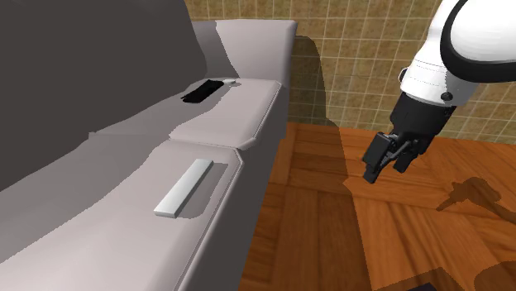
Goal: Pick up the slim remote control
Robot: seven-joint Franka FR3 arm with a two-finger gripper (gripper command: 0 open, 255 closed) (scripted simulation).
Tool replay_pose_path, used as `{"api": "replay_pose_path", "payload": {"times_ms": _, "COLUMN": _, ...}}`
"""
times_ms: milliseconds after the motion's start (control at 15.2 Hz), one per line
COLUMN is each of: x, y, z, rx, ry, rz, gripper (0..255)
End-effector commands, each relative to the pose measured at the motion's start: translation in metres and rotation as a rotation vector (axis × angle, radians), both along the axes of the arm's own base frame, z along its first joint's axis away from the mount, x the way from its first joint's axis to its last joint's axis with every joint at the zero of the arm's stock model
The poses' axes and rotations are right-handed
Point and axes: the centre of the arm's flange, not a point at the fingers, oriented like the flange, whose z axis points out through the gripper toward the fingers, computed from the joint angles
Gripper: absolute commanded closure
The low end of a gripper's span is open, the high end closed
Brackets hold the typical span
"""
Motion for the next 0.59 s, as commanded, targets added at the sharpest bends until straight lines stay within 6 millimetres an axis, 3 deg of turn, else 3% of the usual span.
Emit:
{"api": "replay_pose_path", "payload": {"times_ms": 0, "x": 0.0, "y": 0.0, "z": 0.0, "rx": 0.0, "ry": 0.0, "rz": 0.0, "gripper": 0}}
{"api": "replay_pose_path", "payload": {"times_ms": 528, "x": 0.03, "y": 0.107, "z": -0.007, "rx": -0.032, "ry": 0.024, "rz": -0.114, "gripper": 0}}
